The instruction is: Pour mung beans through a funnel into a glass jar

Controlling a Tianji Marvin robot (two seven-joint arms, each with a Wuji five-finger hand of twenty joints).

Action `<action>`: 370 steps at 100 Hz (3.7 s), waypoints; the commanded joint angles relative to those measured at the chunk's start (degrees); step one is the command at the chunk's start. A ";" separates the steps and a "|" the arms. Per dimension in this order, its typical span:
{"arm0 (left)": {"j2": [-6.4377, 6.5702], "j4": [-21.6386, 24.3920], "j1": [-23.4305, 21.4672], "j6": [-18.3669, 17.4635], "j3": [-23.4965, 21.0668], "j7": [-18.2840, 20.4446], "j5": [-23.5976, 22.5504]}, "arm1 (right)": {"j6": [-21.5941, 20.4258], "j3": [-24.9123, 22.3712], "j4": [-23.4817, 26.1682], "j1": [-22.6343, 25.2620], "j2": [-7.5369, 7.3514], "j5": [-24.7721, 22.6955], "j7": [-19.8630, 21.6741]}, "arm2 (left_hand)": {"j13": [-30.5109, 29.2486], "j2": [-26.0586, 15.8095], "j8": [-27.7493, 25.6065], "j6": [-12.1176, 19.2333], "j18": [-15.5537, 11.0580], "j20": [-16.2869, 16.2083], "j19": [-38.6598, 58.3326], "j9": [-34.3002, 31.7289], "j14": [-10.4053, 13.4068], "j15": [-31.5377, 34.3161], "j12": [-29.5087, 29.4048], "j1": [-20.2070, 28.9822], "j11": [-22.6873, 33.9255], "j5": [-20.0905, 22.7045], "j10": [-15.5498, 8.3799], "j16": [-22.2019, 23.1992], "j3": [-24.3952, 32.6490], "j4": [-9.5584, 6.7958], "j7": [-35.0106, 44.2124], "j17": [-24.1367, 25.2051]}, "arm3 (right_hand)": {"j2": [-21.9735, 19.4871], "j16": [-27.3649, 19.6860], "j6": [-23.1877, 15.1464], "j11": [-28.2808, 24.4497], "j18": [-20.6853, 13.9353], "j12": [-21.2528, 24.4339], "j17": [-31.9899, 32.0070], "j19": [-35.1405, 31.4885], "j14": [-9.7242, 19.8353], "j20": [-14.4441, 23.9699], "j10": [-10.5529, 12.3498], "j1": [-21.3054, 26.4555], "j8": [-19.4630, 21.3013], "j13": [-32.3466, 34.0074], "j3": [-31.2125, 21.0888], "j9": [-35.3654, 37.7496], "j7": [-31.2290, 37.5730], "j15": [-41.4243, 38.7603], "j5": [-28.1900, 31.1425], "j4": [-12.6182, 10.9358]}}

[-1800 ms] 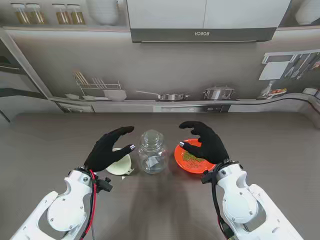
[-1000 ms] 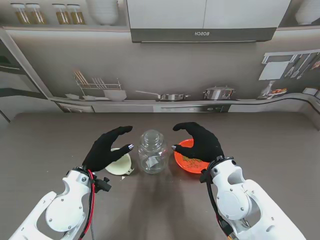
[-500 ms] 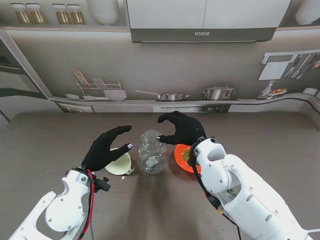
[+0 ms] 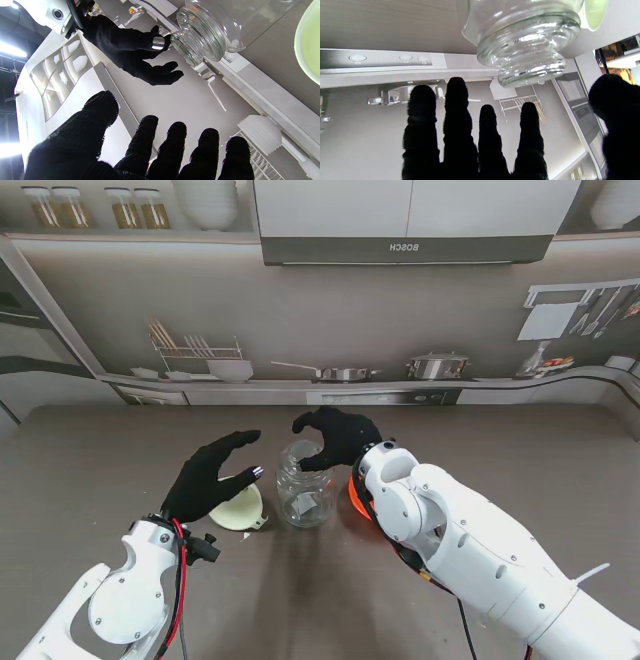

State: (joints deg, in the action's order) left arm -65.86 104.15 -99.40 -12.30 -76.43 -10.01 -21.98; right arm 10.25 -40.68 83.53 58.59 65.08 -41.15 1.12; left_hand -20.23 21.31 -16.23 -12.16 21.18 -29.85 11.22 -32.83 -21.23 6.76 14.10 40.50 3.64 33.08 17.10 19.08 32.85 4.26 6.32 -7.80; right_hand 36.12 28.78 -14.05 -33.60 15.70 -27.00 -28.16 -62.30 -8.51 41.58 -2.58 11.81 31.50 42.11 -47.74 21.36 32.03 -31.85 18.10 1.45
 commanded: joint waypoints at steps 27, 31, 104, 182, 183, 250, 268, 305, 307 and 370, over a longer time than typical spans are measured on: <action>-0.26 0.40 -0.33 -0.03 -0.22 0.99 0.20 | 1.52 5.77 -3.45 -6.58 0.71 -1.36 5.18 | 1.35 -0.13 -0.02 0.14 -0.72 -1.04 -0.06 -0.11 0.87 -0.31 0.00 -1.50 0.14 0.08 -0.36 -0.20 -0.10 -1.62 -0.24 0.00 | 1.65 3.21 -1.30 -4.77 -3.15 -3.28 -2.77 -5.31 2.11 2.04 -0.77 -1.38 4.01 2.03 -1.82 -4.69 -2.29 -6.81 -2.83 -2.11; -0.26 0.41 -0.34 -0.02 -0.21 1.02 0.23 | 1.78 6.23 -3.66 -6.95 0.76 -1.27 5.48 | 1.23 -0.17 -0.06 0.18 -0.68 -1.08 -0.03 -0.28 0.85 -0.23 0.04 -1.50 0.20 0.38 -0.39 -0.15 -0.11 -1.62 -0.11 -0.04 | 1.84 3.71 -1.32 -5.51 -3.26 -3.74 -3.05 -5.91 2.02 2.19 -0.89 -1.15 4.39 2.31 -1.87 -4.40 -2.37 -7.91 -2.74 -2.14; -0.09 0.38 -0.24 0.13 0.02 2.02 0.77 | 1.23 11.80 -8.93 -10.52 1.97 0.65 5.87 | 0.31 -0.42 -0.15 -0.09 -0.15 -1.72 0.46 -1.53 0.35 0.38 0.51 -1.44 0.47 1.04 0.22 0.38 -0.44 -1.65 0.06 -0.70 | 2.97 8.97 -1.10 -18.54 -5.62 -13.41 -11.29 -14.63 5.36 2.13 0.70 5.03 10.61 11.22 -1.00 2.19 10.93 -21.83 -5.85 -2.95; 0.10 0.49 -0.16 0.62 0.20 3.15 1.29 | -1.85 10.99 -14.18 -7.59 3.14 3.72 0.77 | -0.18 -0.79 -0.32 -0.36 0.02 -2.01 0.49 -1.98 0.17 0.61 0.73 -1.34 0.45 2.02 0.80 0.60 -1.00 -1.67 0.33 -0.91 | 6.81 9.11 -1.65 -26.23 -4.63 -19.59 -22.38 -16.14 8.36 -1.34 4.86 13.55 9.72 25.78 -28.25 17.34 28.57 -25.52 -4.20 7.26; 0.10 0.49 -0.16 0.62 0.20 3.16 1.30 | -1.92 10.95 -14.25 -7.52 3.16 3.75 0.64 | -0.17 -0.78 -0.33 -0.37 0.01 -2.01 0.49 -1.97 0.21 0.61 0.73 -1.35 0.45 2.08 0.76 0.60 -1.02 -1.67 0.35 -0.91 | 7.04 9.07 -1.49 -26.28 -4.64 -19.50 -22.62 -16.09 8.35 -1.40 4.80 13.99 9.76 26.12 -28.24 17.73 28.84 -25.42 -4.00 7.71; 0.16 0.74 -0.11 1.48 0.39 3.84 1.95 | -4.58 10.72 -16.38 -6.66 3.58 6.99 0.50 | -0.24 -1.08 -0.45 -0.69 0.02 -2.04 0.39 -1.98 0.06 0.60 0.73 -1.27 0.38 2.91 1.15 0.62 -1.39 -1.72 0.58 -0.76 | 0.24 12.12 8.55 -32.12 -3.46 -28.12 -26.39 -15.97 10.00 -1.98 4.25 22.79 -6.88 32.47 -23.00 28.27 49.06 -27.48 8.96 15.61; 0.17 0.75 -0.07 1.53 0.40 3.93 2.06 | -5.51 10.69 -17.07 -6.55 3.75 7.37 -0.02 | -0.24 -1.19 -0.41 -0.68 0.09 -2.07 0.39 -1.95 0.01 0.59 0.73 -1.23 0.37 2.68 1.07 0.62 -1.53 -1.72 0.47 -0.74 | 0.23 14.60 9.86 -32.36 -4.51 -30.18 -27.84 -17.20 11.74 -1.97 4.31 23.33 -7.57 33.51 -23.27 30.49 51.22 -32.71 8.68 15.80; 0.17 0.72 -0.15 1.46 0.30 3.89 2.01 | -5.93 8.77 -16.05 -6.18 4.27 8.48 -1.73 | -0.22 -1.33 -0.42 -0.69 0.10 -2.10 0.37 -1.94 -0.04 0.54 0.72 -1.20 0.35 2.62 1.15 0.62 -1.63 -1.74 0.44 -0.69 | 0.61 17.07 10.92 -31.66 -5.78 -31.22 -30.76 -18.14 13.47 -2.56 5.56 23.68 -7.83 33.59 -24.18 35.06 52.55 -38.48 8.42 15.72; 0.17 0.72 -0.15 1.45 0.29 3.89 2.02 | -5.91 8.62 -15.87 -6.14 4.28 8.53 -1.78 | -0.23 -1.32 -0.41 -0.73 0.11 -2.10 0.38 -1.98 -0.04 0.54 0.72 -1.17 0.36 2.54 1.04 0.62 -1.62 -1.75 0.41 -0.70 | 0.65 17.05 10.92 -31.64 -5.77 -31.29 -30.78 -18.17 13.72 -2.54 5.55 23.62 -7.83 33.59 -24.24 35.06 52.55 -38.46 8.42 15.71; 0.15 0.63 -0.15 1.31 0.26 3.81 1.99 | -3.61 4.73 -11.31 -5.41 4.14 11.04 -0.95 | -0.27 -1.36 -0.41 -0.72 0.07 -2.14 0.36 -1.95 -0.07 0.56 0.72 -1.03 0.35 2.61 1.21 0.65 -1.56 -1.75 0.43 -0.67 | 1.15 17.06 10.90 -31.40 -5.35 -31.50 -31.06 -18.20 13.62 -2.33 5.32 23.57 -7.83 33.57 -24.44 35.26 52.46 -38.85 8.77 15.32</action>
State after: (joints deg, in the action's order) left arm -65.60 104.50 -99.41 -10.98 -76.15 -7.26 -20.13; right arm 6.54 -35.86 71.73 52.76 69.30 -30.43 -0.88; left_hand -20.85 21.30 -16.36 -12.91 21.30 -31.29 11.22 -34.09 -21.27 7.07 14.33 40.50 4.13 35.21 18.43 19.08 32.01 4.26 6.75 -8.42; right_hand 44.41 44.87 -0.41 -62.33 10.70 -60.19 -57.77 -77.83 2.27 39.51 -7.29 17.25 22.03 73.65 -57.60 50.67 68.50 -69.37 19.21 22.28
